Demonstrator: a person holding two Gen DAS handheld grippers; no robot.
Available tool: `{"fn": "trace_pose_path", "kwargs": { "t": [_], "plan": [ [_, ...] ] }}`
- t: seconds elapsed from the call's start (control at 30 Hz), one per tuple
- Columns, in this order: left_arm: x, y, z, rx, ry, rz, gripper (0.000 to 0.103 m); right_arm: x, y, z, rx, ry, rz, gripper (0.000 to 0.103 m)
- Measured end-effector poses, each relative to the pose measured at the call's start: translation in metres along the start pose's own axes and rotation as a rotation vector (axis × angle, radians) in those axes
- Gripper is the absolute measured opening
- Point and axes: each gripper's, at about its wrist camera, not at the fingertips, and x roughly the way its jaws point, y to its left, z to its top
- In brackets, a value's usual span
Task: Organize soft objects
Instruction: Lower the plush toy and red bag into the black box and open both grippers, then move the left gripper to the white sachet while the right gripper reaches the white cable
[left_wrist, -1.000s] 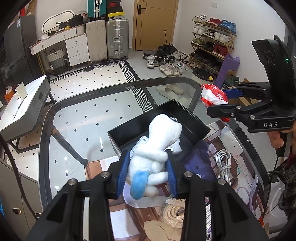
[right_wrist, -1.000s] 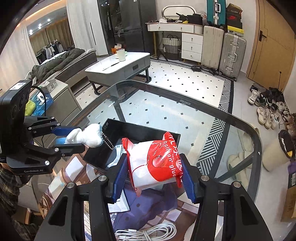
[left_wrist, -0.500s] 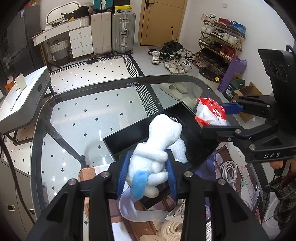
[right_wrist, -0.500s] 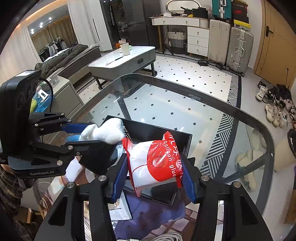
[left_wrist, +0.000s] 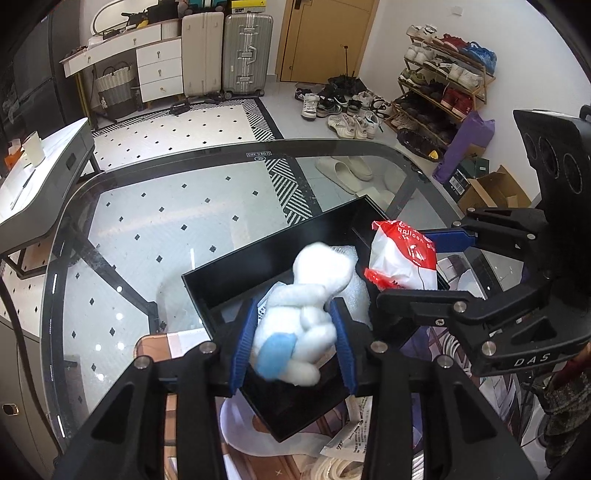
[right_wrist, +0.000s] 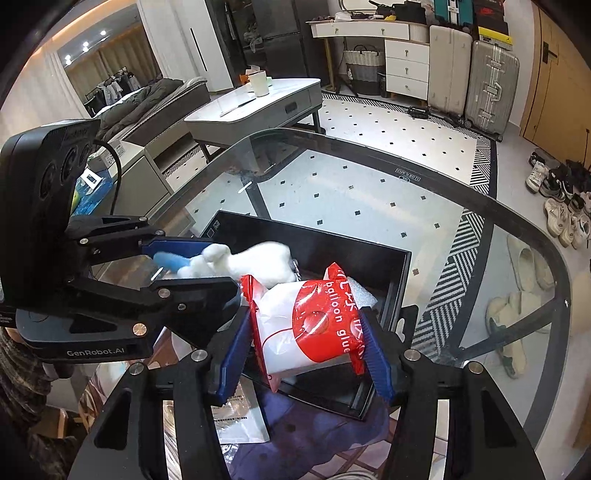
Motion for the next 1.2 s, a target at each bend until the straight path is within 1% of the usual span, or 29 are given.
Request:
{"fn": "trace_pose_path", "kwargs": {
  "t": [0.03,0.07,0.1,0.17,0.23,0.27,0.3,0.33,0.4,0.43,0.5,0.57,0.63,0.73,0.87,1.0,1.2],
  "plan": [
    [0.001,0.000,0.000,0.001,0.003,0.001,0.040,0.001,0.000,0.000,0.003,0.000,0.005,0.060],
    [0.002,0.001,0.000,0.002,0.004,0.002,0.045,0.001,-0.001,-0.001,0.007,-0.001,0.006,0.062],
    [0.002,0.001,-0.001,0.001,0.003,0.002,0.053,0.001,-0.003,0.000,0.009,-0.002,0.008,0.065],
    [0.001,0.003,-0.001,0.000,-0.001,-0.002,0.059,0.000,-0.004,0.000,0.016,-0.009,0.015,0.069],
    [-0.002,0.004,-0.001,-0.001,-0.007,0.006,0.065,-0.001,-0.004,0.001,0.020,-0.021,0.024,0.082],
    [-0.005,0.004,-0.002,0.001,-0.014,0.006,0.074,-0.003,-0.003,0.001,0.020,-0.031,0.029,0.083],
    [-0.007,0.004,-0.002,0.002,-0.019,0.007,0.080,-0.004,-0.004,0.000,0.026,-0.036,0.032,0.086],
    [-0.009,0.004,-0.003,0.006,-0.024,0.015,0.081,-0.006,-0.004,0.000,0.031,-0.044,0.035,0.089],
    [-0.014,0.004,-0.004,0.012,-0.032,0.019,0.087,-0.010,-0.006,0.000,0.038,-0.055,0.027,0.091],
    [-0.017,0.004,-0.006,0.015,-0.032,0.021,0.089,-0.013,-0.007,-0.001,0.044,-0.063,0.021,0.091],
    [-0.021,0.005,-0.010,0.018,-0.033,0.022,0.103,-0.021,-0.009,-0.004,0.062,-0.082,0.027,0.093],
    [-0.026,0.004,-0.016,0.023,-0.033,0.023,0.103,-0.028,-0.009,-0.010,0.063,-0.090,0.022,0.095],
    [-0.031,0.002,-0.022,0.041,-0.033,0.026,0.103,-0.035,-0.007,-0.017,0.048,-0.089,0.008,0.100],
    [-0.034,-0.002,-0.027,0.049,-0.029,0.009,0.103,-0.041,-0.005,-0.030,0.025,-0.071,0.000,0.101],
    [-0.031,-0.008,-0.035,0.063,-0.013,0.008,0.103,-0.042,-0.006,-0.042,0.016,-0.048,-0.010,0.102],
    [-0.030,-0.012,-0.041,0.068,-0.007,0.001,0.103,-0.046,-0.008,-0.051,0.023,-0.049,-0.003,0.102],
    [-0.030,-0.025,-0.049,0.109,0.002,-0.002,0.103,-0.051,-0.009,-0.060,0.031,-0.045,-0.009,0.102]
  ]
}}
